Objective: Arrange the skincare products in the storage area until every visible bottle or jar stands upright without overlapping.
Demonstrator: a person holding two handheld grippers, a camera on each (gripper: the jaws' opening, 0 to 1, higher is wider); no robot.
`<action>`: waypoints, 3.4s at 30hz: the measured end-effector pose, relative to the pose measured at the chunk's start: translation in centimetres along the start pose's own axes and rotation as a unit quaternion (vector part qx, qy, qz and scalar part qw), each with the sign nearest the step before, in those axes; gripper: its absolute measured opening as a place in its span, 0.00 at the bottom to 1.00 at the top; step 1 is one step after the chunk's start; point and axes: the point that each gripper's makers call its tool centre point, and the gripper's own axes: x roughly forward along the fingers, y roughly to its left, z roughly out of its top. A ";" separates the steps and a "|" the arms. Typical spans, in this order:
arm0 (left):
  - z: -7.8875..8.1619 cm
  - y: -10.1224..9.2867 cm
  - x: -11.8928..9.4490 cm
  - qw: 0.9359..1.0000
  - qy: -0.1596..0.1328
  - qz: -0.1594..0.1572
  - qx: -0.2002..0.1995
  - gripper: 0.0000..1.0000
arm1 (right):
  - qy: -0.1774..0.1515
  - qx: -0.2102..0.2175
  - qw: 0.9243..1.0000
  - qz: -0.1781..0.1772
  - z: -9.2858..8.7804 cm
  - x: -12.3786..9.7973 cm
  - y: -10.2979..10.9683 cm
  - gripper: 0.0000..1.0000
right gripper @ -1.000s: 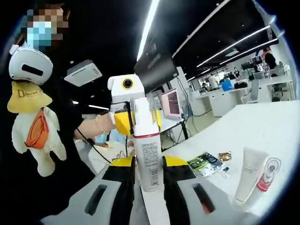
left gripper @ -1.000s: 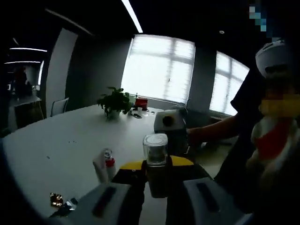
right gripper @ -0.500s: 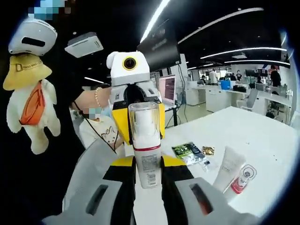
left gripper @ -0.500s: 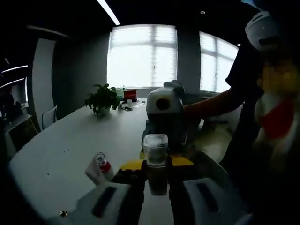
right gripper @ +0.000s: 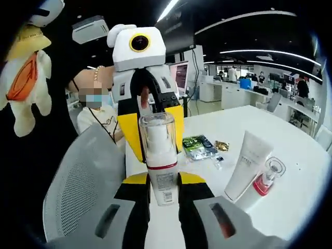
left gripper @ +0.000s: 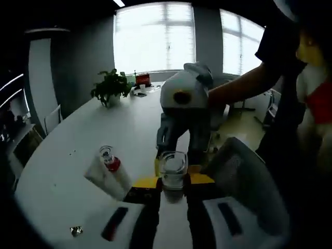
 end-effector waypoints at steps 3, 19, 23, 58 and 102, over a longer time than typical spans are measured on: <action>-1.9 0.8 1.5 1.000 0.018 0.000 -0.008 0.21 | 0.017 0.001 1.000 -0.003 -1.6 0.5 -0.4 0.20; -7.2 2.7 5.3 0.997 0.063 0.002 -0.048 0.21 | 0.056 0.017 0.998 -0.015 -8.4 2.1 -2.5 0.20; -8.0 2.9 6.1 0.996 0.079 0.012 -0.043 0.21 | 0.057 0.010 0.998 -0.021 -9.4 2.7 -3.0 0.20; -8.2 5.3 6.1 0.994 0.033 0.054 -0.086 0.32 | 0.053 0.013 0.998 0.023 -10.0 2.3 -5.9 0.20; -9.5 6.2 4.0 0.987 0.019 0.087 -0.130 0.44 | 0.084 0.029 0.996 -0.008 -11.3 -0.4 -10.2 0.29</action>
